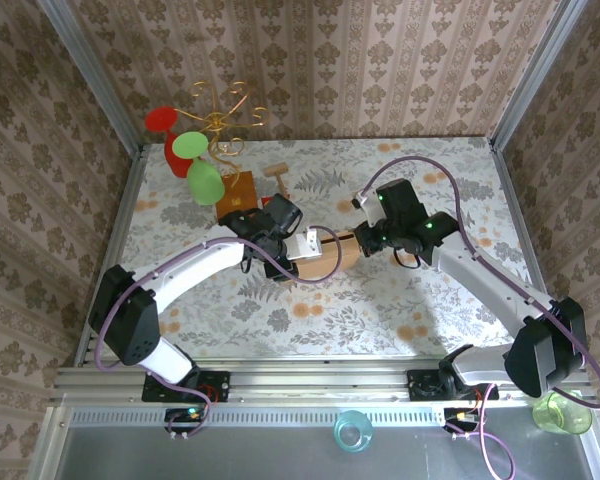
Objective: Fold the paper box
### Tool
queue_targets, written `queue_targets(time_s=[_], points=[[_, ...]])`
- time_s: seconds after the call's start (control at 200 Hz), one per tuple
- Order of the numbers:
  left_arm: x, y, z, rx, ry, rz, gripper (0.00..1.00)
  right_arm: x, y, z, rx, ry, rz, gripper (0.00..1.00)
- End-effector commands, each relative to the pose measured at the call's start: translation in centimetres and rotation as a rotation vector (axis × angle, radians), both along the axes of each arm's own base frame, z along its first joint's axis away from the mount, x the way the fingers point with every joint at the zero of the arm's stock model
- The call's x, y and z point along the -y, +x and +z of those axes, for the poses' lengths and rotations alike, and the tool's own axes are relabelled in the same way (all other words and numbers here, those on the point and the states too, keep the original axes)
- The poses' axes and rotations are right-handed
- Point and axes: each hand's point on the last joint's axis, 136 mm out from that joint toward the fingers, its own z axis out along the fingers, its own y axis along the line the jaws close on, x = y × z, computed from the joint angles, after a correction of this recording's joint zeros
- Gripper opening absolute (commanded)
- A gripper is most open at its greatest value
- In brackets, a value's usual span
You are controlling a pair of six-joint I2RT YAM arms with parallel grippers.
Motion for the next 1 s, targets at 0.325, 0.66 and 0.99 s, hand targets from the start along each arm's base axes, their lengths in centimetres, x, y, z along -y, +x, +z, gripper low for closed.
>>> queue_targets(time_s=[0.325,0.66,0.99], points=[[0.0,1.0,-0.2,0.0,0.007,0.039,0.46,-1.0,-0.7,0.6,-0.026,0.143,-0.081,0.0],[0.0,1.1,-0.2,-0.002,0.006,0.041,0.45,-1.5,-0.3,0.5,-0.045,0.201,-0.122,0.0],[0.0,1.2,0.0,0.007,0.004,0.041,0.47,-1.2,-0.2,-0.9,-0.043,0.195,-0.145,0.0]])
